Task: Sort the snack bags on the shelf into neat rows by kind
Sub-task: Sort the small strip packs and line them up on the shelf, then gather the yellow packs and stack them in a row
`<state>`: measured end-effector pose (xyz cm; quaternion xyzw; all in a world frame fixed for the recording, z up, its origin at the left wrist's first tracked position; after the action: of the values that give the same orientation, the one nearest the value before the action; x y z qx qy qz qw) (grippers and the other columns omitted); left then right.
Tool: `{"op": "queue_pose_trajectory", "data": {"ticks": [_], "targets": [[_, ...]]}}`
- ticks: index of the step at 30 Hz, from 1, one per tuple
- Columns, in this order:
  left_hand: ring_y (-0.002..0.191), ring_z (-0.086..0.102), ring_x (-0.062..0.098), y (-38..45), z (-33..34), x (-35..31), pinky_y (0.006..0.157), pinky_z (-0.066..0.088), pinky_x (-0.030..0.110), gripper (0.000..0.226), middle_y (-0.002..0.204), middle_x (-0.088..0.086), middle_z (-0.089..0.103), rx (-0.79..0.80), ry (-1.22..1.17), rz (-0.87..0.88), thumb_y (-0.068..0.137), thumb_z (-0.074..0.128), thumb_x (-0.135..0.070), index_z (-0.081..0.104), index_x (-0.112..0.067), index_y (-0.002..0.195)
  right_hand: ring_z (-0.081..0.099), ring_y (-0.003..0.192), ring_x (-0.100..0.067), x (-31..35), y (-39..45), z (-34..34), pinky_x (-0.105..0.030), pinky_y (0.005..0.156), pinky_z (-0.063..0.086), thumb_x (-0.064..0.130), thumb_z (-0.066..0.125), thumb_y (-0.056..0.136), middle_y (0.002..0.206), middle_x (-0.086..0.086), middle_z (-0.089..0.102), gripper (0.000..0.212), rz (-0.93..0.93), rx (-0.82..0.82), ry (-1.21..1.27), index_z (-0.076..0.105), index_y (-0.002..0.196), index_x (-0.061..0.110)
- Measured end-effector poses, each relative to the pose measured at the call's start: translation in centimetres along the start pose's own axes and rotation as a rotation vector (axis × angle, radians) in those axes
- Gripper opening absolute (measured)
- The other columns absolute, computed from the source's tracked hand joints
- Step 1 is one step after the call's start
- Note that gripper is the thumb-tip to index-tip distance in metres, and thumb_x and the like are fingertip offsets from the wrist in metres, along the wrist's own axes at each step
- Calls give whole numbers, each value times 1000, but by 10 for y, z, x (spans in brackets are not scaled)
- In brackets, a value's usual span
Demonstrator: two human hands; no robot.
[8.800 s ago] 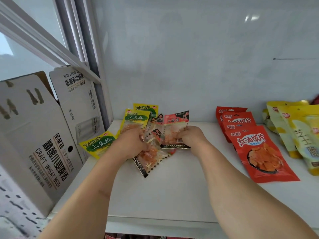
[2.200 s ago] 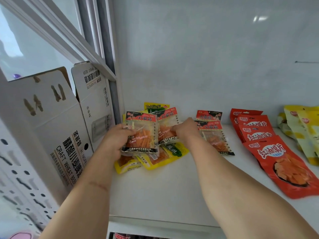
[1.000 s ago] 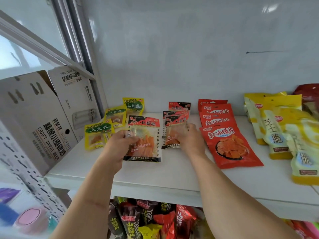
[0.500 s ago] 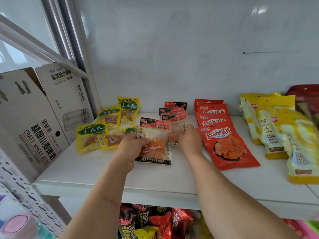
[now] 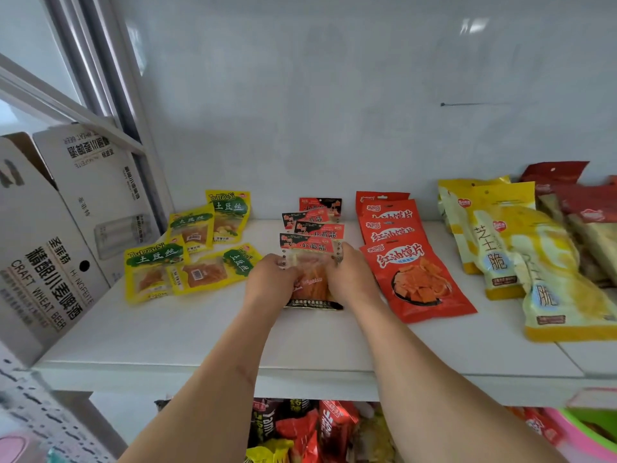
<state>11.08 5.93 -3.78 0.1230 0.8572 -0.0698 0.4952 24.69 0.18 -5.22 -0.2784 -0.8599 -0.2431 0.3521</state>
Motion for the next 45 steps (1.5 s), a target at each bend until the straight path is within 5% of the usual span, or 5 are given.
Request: {"op": "queue_pose_trajectory", "data": {"ticks": [21, 26, 30, 38, 45], "targets": [[118, 58, 32, -11, -36, -4, 84, 45, 34, 45, 129, 12, 64, -201, 444, 156, 99, 54, -40, 58, -11, 133, 48, 126, -31, 36, -12, 12, -43, 102, 38, 21, 51, 99, 139, -11, 52, 32, -265, -196, -111, 59, 126, 8], [106, 62, 32, 4, -79, 4, 80, 49, 35, 39, 115, 8, 70, -282, 414, 120, 98, 52, -43, 63, -17, 125, 48, 126, -28, 68, -13, 32, -37, 104, 35, 22, 50, 100, 135, -10, 55, 34, -340, -138, -84, 58, 130, 7], [80, 68, 23, 27, -115, 14, 75, 55, 33, 28, 75, -2, 72, -303, 324, 69, 95, 50, -39, 63, -22, 112, 45, 128, -28, 93, -4, 56, -38, 103, 36, 26, 47, 102, 138, -11, 52, 37, -338, -35, -73, 54, 134, 8], [101, 62, 33, 112, -166, 44, 85, 55, 42, 25, 106, 8, 69, -276, 362, 56, 91, 52, -37, 65, -20, 104, 47, 127, -32, 137, 40, 111, -42, 103, 41, 35, 43, 103, 140, -11, 50, 43, -158, 102, -51, 48, 139, 14], [108, 60, 35, 189, -181, 81, 89, 53, 46, 65, 117, 13, 66, -176, 505, -62, 82, 39, -66, 63, -16, 116, 43, 133, -33, 151, 72, 152, -44, 107, 39, 37, 42, 101, 149, -14, 43, 54, -63, 170, -68, 36, 149, 13]]}}
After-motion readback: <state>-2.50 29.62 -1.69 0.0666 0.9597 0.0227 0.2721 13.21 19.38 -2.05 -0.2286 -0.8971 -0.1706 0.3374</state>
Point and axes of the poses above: each hand's wrist, its own y-axis towards the middle knuckle, its own z-axis out of the palm, x = y × z, the point moved 1 cm from there along y, towards the middle knuckle
